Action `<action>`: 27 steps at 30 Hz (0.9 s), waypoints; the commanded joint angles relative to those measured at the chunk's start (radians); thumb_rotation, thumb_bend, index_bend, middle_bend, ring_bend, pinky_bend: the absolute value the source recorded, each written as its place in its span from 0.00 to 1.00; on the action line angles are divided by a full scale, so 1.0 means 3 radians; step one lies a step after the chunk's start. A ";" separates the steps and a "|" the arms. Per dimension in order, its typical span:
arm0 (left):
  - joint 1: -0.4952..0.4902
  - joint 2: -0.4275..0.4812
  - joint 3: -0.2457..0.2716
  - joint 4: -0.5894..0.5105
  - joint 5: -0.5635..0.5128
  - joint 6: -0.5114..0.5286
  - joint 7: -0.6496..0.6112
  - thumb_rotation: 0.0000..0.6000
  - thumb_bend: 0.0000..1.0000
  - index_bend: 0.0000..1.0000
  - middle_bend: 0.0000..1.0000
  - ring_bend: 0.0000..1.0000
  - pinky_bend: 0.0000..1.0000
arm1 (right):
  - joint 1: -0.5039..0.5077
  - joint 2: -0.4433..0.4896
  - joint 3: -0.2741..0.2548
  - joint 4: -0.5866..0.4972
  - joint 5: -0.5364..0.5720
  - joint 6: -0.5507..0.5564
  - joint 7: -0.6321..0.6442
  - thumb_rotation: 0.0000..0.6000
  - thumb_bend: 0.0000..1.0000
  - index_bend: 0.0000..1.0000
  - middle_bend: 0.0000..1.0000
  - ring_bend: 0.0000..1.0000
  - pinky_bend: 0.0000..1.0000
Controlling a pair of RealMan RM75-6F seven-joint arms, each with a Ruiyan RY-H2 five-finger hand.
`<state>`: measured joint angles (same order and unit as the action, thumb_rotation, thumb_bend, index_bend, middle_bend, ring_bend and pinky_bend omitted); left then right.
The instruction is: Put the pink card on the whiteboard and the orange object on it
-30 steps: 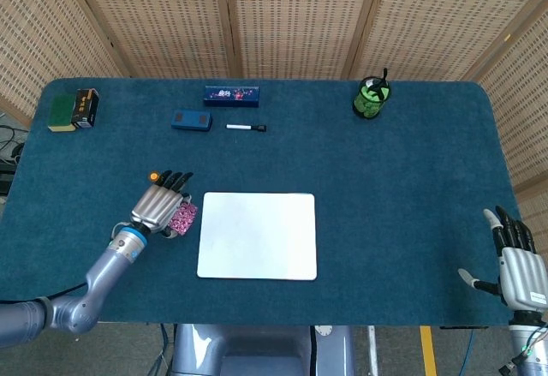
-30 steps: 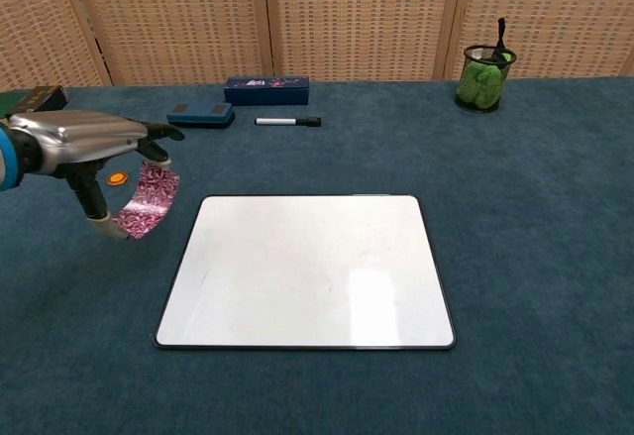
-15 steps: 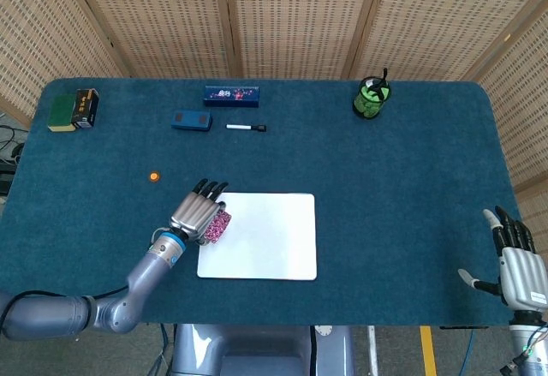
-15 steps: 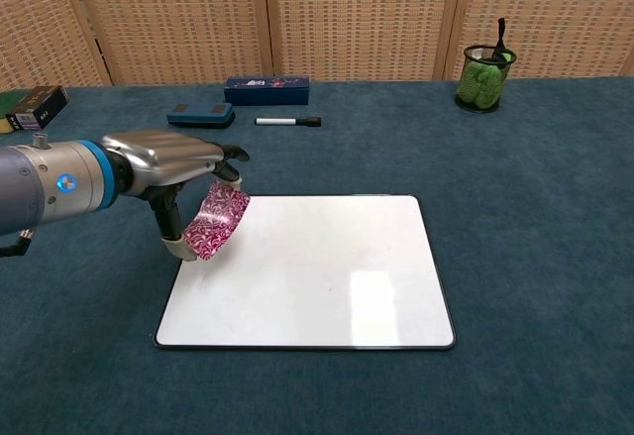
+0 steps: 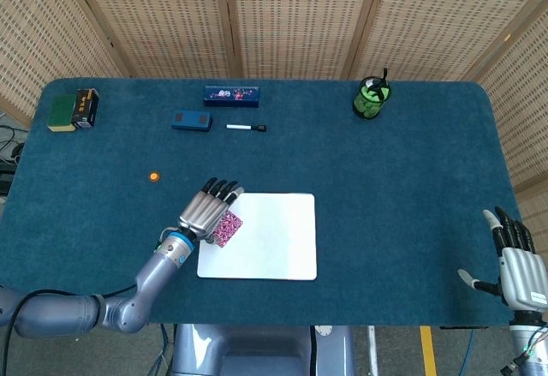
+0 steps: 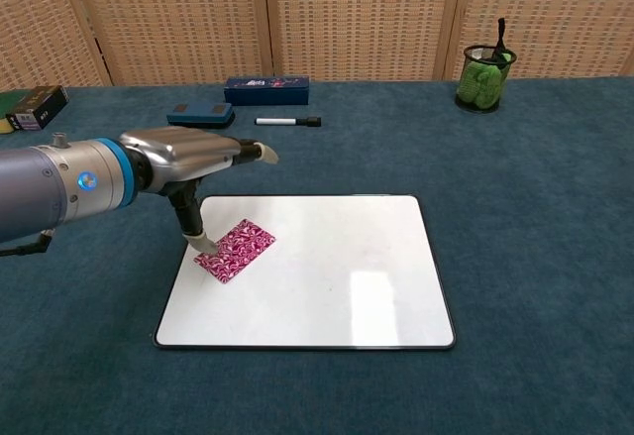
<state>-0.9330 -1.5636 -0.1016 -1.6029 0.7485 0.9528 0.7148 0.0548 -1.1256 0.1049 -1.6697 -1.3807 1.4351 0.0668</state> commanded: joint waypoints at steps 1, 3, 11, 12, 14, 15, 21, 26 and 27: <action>0.0046 0.0095 -0.0026 -0.0009 0.0078 0.0059 -0.0090 1.00 0.07 0.00 0.00 0.00 0.00 | 0.0000 -0.0002 0.0000 0.0001 0.0000 0.0002 -0.0003 1.00 0.00 0.00 0.00 0.00 0.00; 0.0076 0.0174 -0.0032 -0.0003 0.0090 0.0081 -0.0138 1.00 0.08 0.00 0.00 0.00 0.00 | -0.0001 -0.0003 -0.0001 0.0000 -0.0001 0.0004 -0.0007 1.00 0.00 0.00 0.00 0.00 0.00; 0.0224 0.0490 -0.0065 0.0409 0.0016 -0.0061 -0.0502 1.00 0.21 0.15 0.00 0.00 0.00 | 0.0001 -0.0012 0.0002 -0.0002 0.0001 0.0010 -0.0024 1.00 0.00 0.00 0.00 0.00 0.00; 0.0237 0.0506 -0.0074 0.0517 0.0010 -0.0116 -0.0574 1.00 0.22 0.18 0.00 0.00 0.00 | 0.0001 -0.0013 0.0002 -0.0002 0.0002 0.0011 -0.0032 1.00 0.00 0.00 0.00 0.00 0.00; 0.0254 0.0502 -0.0084 0.0715 0.0029 -0.0211 -0.0694 1.00 0.23 0.23 0.00 0.00 0.00 | 0.0003 -0.0015 0.0003 -0.0005 0.0004 0.0012 -0.0044 1.00 0.00 0.00 0.00 0.00 0.00; 0.0261 0.0482 -0.0084 0.0839 0.0068 -0.0264 -0.0766 1.00 0.23 0.25 0.00 0.00 0.00 | 0.0004 -0.0017 0.0005 -0.0005 0.0007 0.0012 -0.0049 1.00 0.00 0.00 0.00 0.00 0.00; 0.0282 0.0240 -0.0051 0.1657 0.0207 -0.0691 -0.1151 1.00 0.26 0.32 0.00 0.00 0.00 | 0.0013 -0.0021 0.0011 -0.0017 0.0025 -0.0001 -0.0085 1.00 0.00 0.00 0.00 0.00 0.00; 0.0263 0.0009 -0.0061 0.2198 0.0322 -0.0951 -0.1379 1.00 0.27 0.32 0.00 0.00 0.00 | 0.0020 -0.0018 0.0014 -0.0032 0.0044 -0.0016 -0.0106 1.00 0.00 0.00 0.00 0.00 0.00; 0.0260 -0.0024 -0.0060 0.2269 0.0333 -0.0976 -0.1396 1.00 0.27 0.32 0.00 0.00 0.00 | 0.0021 -0.0018 0.0015 -0.0033 0.0047 -0.0018 -0.0106 1.00 0.00 0.00 0.00 0.00 0.00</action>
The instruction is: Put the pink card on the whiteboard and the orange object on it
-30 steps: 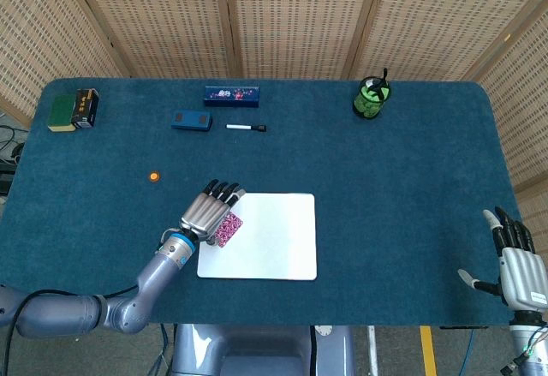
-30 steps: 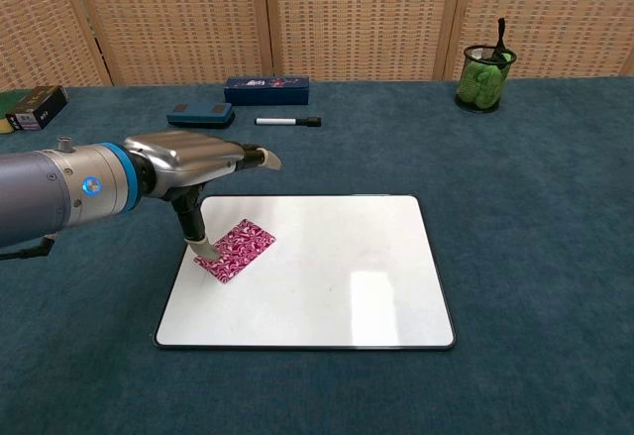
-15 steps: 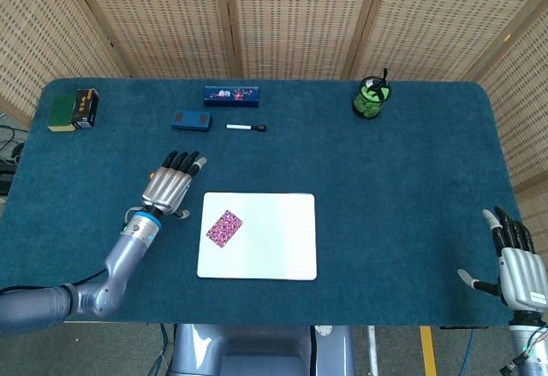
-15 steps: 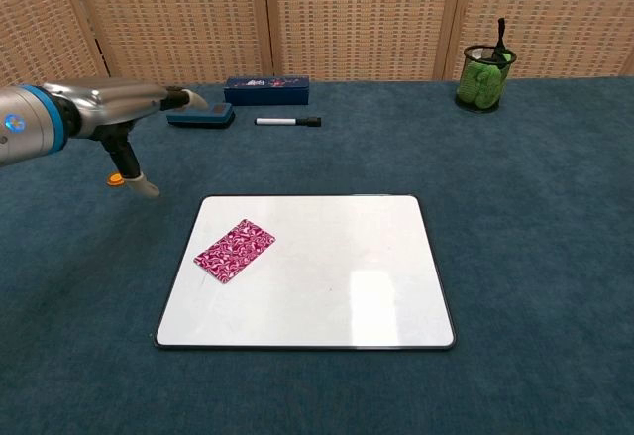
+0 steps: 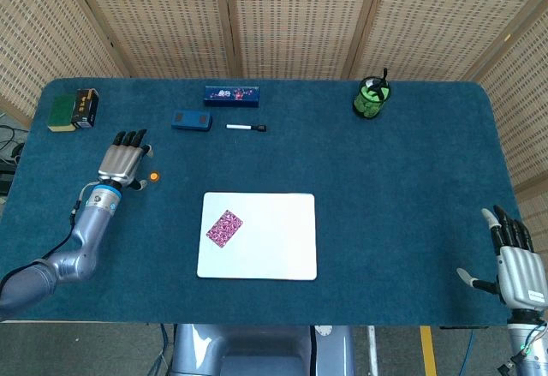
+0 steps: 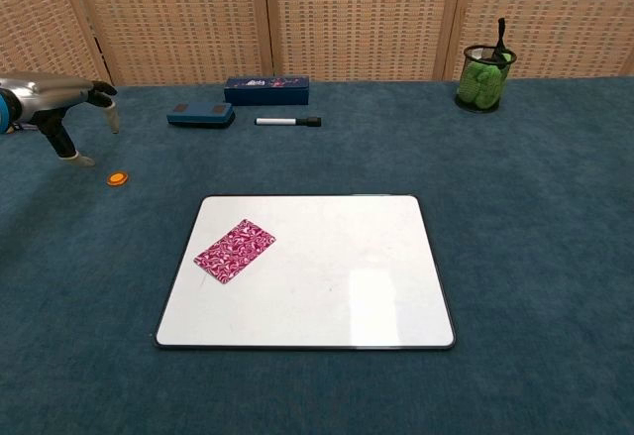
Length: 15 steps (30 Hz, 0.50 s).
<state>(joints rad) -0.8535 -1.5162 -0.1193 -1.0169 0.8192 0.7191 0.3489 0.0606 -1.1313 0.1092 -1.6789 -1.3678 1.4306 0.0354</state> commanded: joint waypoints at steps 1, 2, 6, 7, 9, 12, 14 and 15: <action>-0.0008 -0.0217 0.0000 0.0387 0.0104 -0.0229 -0.0191 1.00 0.27 0.32 0.00 0.00 0.00 | 0.0002 0.0002 0.0001 -0.0005 0.0005 -0.0005 -0.0001 1.00 0.00 0.00 0.00 0.00 0.00; -0.0012 -0.0265 -0.0005 0.0479 0.0111 -0.0278 -0.0221 1.00 0.27 0.33 0.00 0.00 0.00 | 0.0002 0.0004 0.0000 -0.0006 0.0007 -0.0007 -0.0002 1.00 0.00 0.00 0.00 0.00 0.00; -0.0023 -0.0389 -0.0027 0.0707 0.0166 -0.0406 -0.0339 1.00 0.28 0.35 0.00 0.00 0.00 | 0.0002 0.0005 0.0000 -0.0006 0.0011 -0.0008 0.0000 1.00 0.00 0.00 0.00 0.00 0.00; -0.0024 -0.0413 -0.0028 0.0745 0.0178 -0.0431 -0.0360 1.00 0.29 0.35 0.00 0.00 0.00 | 0.0001 0.0006 0.0000 -0.0007 0.0011 -0.0008 0.0002 1.00 0.00 0.00 0.00 0.00 0.00; -0.0026 -0.0482 -0.0039 0.0859 0.0236 -0.0477 -0.0429 1.00 0.30 0.36 0.00 0.00 0.00 | 0.0001 0.0007 0.0000 -0.0007 0.0012 -0.0009 0.0006 1.00 0.00 0.00 0.00 0.00 0.00; -0.0027 -0.0542 -0.0051 0.0949 0.0306 -0.0495 -0.0488 1.00 0.33 0.36 0.00 0.00 0.00 | -0.0001 0.0009 -0.0001 -0.0006 0.0010 -0.0007 0.0012 1.00 0.00 0.00 0.00 0.00 0.00; -0.0029 -0.0574 -0.0060 0.0992 0.0352 -0.0493 -0.0514 1.00 0.33 0.37 0.00 0.00 0.00 | -0.0003 0.0008 -0.0003 -0.0002 0.0007 -0.0004 0.0018 1.00 0.00 0.00 0.00 0.00 0.00; -0.0030 -0.0587 -0.0066 0.1010 0.0373 -0.0488 -0.0525 1.00 0.34 0.37 0.00 0.00 0.00 | -0.0003 0.0008 -0.0003 -0.0001 0.0006 -0.0004 0.0019 1.00 0.00 0.00 0.00 0.00 0.00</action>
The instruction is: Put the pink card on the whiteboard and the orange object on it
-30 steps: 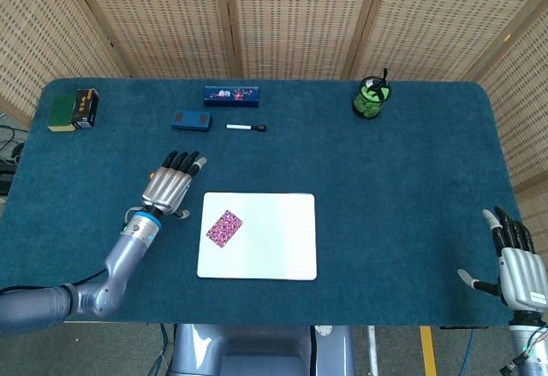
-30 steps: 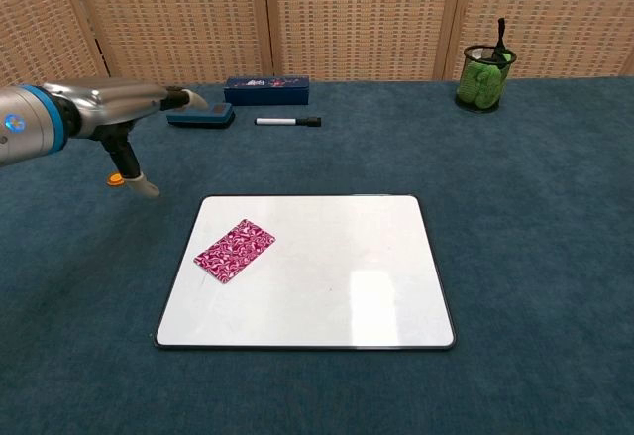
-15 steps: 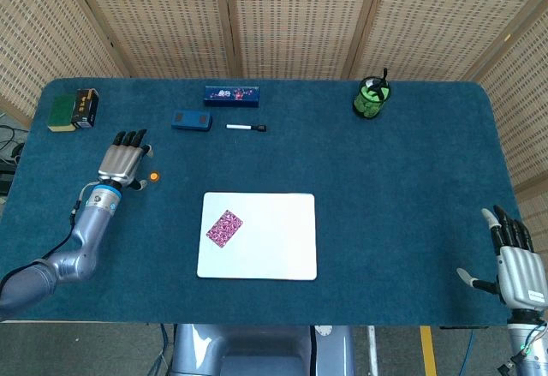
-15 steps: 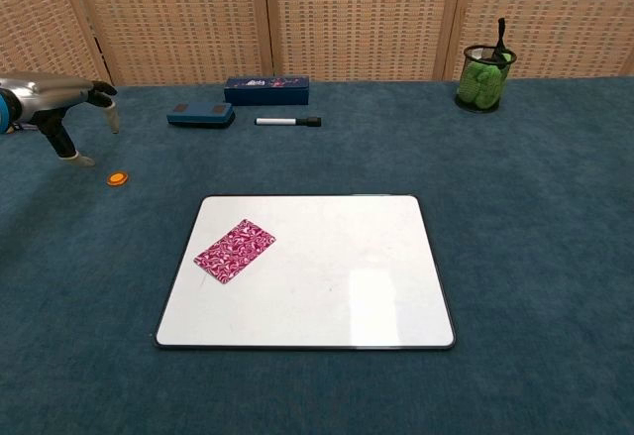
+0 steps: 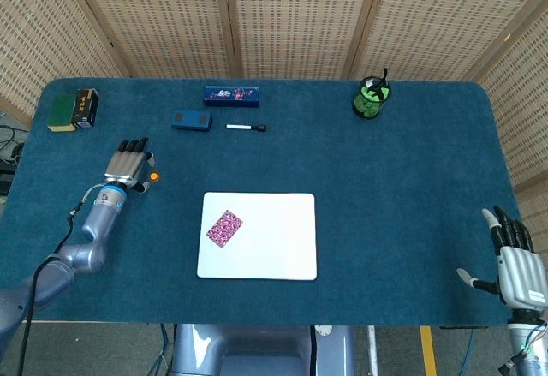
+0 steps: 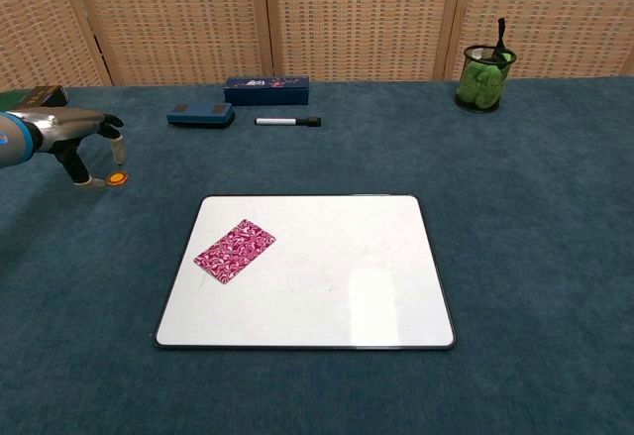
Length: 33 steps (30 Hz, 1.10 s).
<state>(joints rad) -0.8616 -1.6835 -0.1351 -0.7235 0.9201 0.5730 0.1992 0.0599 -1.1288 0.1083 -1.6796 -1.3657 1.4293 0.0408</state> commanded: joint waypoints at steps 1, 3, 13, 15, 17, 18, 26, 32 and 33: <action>-0.0004 -0.0038 -0.0019 0.0043 0.0047 0.0001 -0.0032 1.00 0.34 0.38 0.00 0.00 0.00 | 0.0000 -0.0001 0.0000 0.0000 -0.0001 0.0000 0.0002 1.00 0.00 0.00 0.00 0.00 0.00; -0.0010 -0.0063 -0.0038 0.0073 0.0071 -0.0003 -0.0048 1.00 0.34 0.39 0.00 0.00 0.00 | 0.0000 0.0001 0.0000 -0.0001 0.0001 -0.0001 0.0005 1.00 0.00 0.00 0.00 0.00 0.00; -0.0004 -0.0140 -0.0079 0.0179 0.0122 -0.0047 -0.0059 1.00 0.34 0.39 0.00 0.00 0.00 | -0.0001 0.0005 -0.0002 -0.0001 -0.0002 -0.0002 0.0017 1.00 0.00 0.00 0.00 0.00 0.00; -0.0003 -0.0152 -0.0088 0.0198 0.0124 -0.0057 -0.0059 1.00 0.34 0.39 0.00 0.00 0.00 | -0.0001 0.0005 -0.0002 -0.0001 -0.0002 -0.0001 0.0019 1.00 0.00 0.00 0.00 0.00 0.00; -0.0001 -0.0165 -0.0095 0.0215 0.0132 -0.0062 -0.0058 1.00 0.34 0.39 0.00 0.00 0.00 | -0.0003 0.0005 -0.0003 0.0000 -0.0003 0.0000 0.0022 1.00 0.00 0.00 0.00 0.00 0.00; 0.0002 -0.0170 -0.0100 0.0221 0.0136 -0.0063 -0.0058 1.00 0.34 0.39 0.00 0.00 0.00 | -0.0003 0.0005 -0.0004 0.0001 -0.0004 0.0000 0.0024 1.00 0.00 0.00 0.00 0.00 0.00; 0.0022 -0.0208 -0.0126 0.0270 0.0177 -0.0064 -0.0058 1.00 0.34 0.41 0.00 0.00 0.00 | -0.0003 0.0007 -0.0005 0.0002 -0.0008 -0.0001 0.0032 1.00 0.00 0.00 0.00 0.00 0.00; 0.0043 -0.0257 -0.0161 0.0319 0.0204 -0.0025 -0.0074 1.00 0.35 0.52 0.00 0.00 0.00 | -0.0003 0.0007 -0.0007 0.0006 -0.0010 -0.0003 0.0042 1.00 0.00 0.00 0.00 0.00 0.00; 0.0047 -0.0263 -0.0164 0.0324 0.0216 -0.0016 -0.0080 1.00 0.35 0.53 0.00 0.00 0.00 | -0.0003 0.0008 -0.0008 0.0007 -0.0012 -0.0003 0.0044 1.00 0.00 0.00 0.00 0.00 0.00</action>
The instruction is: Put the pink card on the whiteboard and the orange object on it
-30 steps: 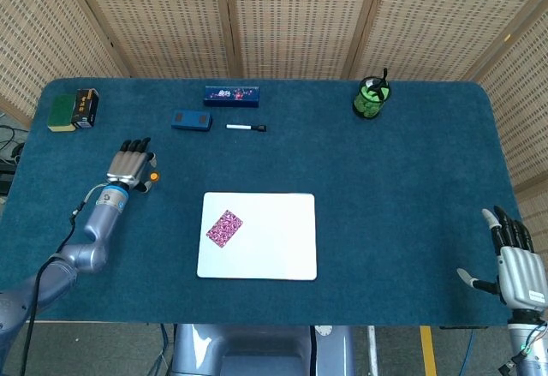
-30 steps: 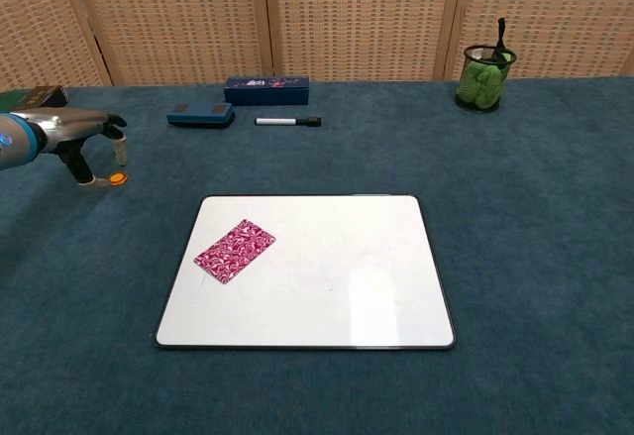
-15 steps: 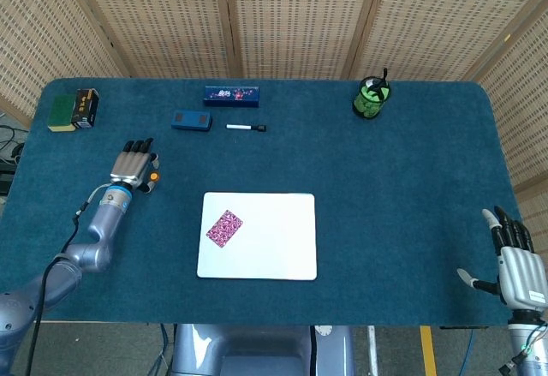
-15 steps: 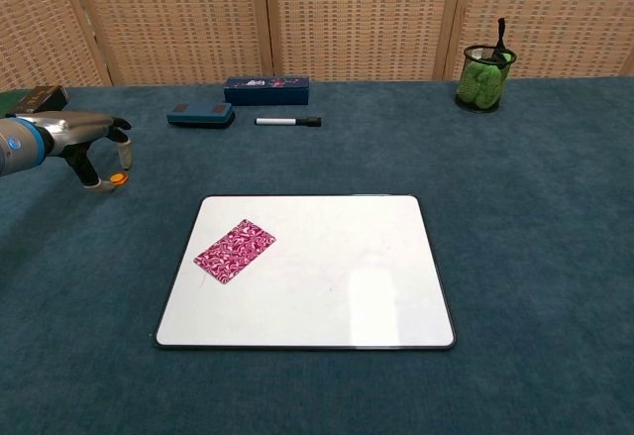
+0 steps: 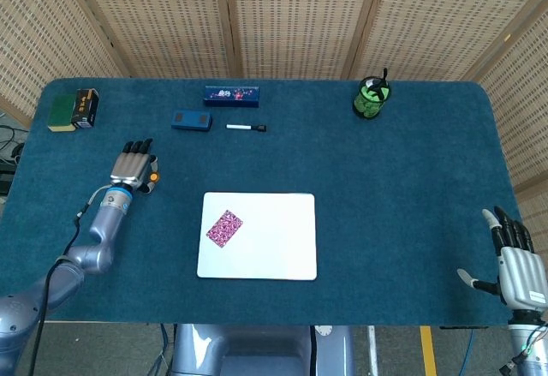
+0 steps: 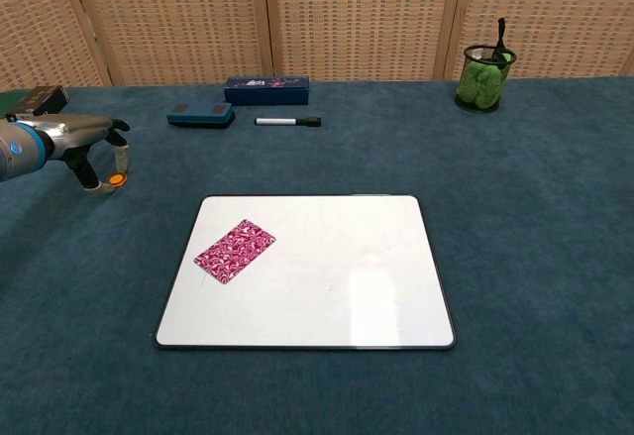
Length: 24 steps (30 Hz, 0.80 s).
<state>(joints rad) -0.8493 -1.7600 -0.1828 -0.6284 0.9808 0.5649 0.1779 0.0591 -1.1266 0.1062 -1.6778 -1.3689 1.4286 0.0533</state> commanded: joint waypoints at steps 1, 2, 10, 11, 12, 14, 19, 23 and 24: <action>0.0010 -0.0014 -0.0007 0.0013 0.0026 0.0023 -0.0015 1.00 0.35 0.54 0.00 0.00 0.00 | -0.0001 0.0001 -0.0001 0.0000 -0.0003 0.0000 0.0005 1.00 0.00 0.00 0.00 0.00 0.00; 0.0015 -0.0022 -0.0010 0.0022 0.0039 0.0038 -0.0019 1.00 0.35 0.55 0.00 0.00 0.00 | -0.0001 0.0002 -0.0001 0.0000 -0.0003 0.0000 0.0007 1.00 0.00 0.00 0.00 0.00 0.00; 0.0023 -0.0020 -0.0054 0.0007 0.0118 0.0100 -0.0060 1.00 0.35 0.55 0.00 0.00 0.00 | 0.0001 0.0007 -0.0002 -0.0002 -0.0002 -0.0007 0.0016 1.00 0.00 0.00 0.00 0.00 0.00; 0.0020 -0.0005 -0.0063 -0.0016 0.0126 0.0111 -0.0060 1.00 0.35 0.55 0.00 0.00 0.00 | 0.0001 0.0007 -0.0002 -0.0003 -0.0002 -0.0007 0.0016 1.00 0.00 0.00 0.00 0.00 0.00; 0.0019 0.0015 -0.0070 -0.0047 0.0135 0.0125 -0.0057 1.00 0.35 0.55 0.00 0.00 0.00 | 0.0002 0.0007 -0.0002 -0.0005 -0.0002 -0.0008 0.0016 1.00 0.00 0.00 0.00 0.00 0.00; 0.0019 0.0065 -0.0082 -0.0137 0.0158 0.0172 -0.0044 1.00 0.35 0.55 0.00 0.00 0.00 | 0.0002 0.0009 -0.0002 -0.0005 0.0000 -0.0010 0.0018 1.00 0.00 0.00 0.00 0.00 0.00; 0.0046 0.0274 -0.0110 -0.0584 0.0215 0.0358 0.0037 1.00 0.35 0.55 0.00 0.00 0.00 | 0.0003 0.0012 -0.0003 -0.0009 0.0002 -0.0015 0.0022 1.00 0.00 0.00 0.00 0.00 0.00; 0.0079 0.0441 -0.0086 -0.1049 0.0296 0.0509 0.0128 1.00 0.34 0.55 0.00 0.00 0.00 | 0.0004 0.0012 -0.0004 -0.0010 0.0001 -0.0016 0.0021 1.00 0.00 0.00 0.00 0.00 0.00; 0.0086 0.0473 -0.0071 -0.1169 0.0331 0.0547 0.0150 1.00 0.34 0.55 0.00 0.00 0.00 | 0.0003 0.0013 -0.0004 -0.0010 0.0001 -0.0015 0.0021 1.00 0.00 0.00 0.00 0.00 0.00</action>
<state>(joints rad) -0.8322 -1.6600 -0.2101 -0.8878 1.0537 0.6881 0.1982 0.0601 -1.1228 0.1050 -1.6809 -1.3686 1.4240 0.0595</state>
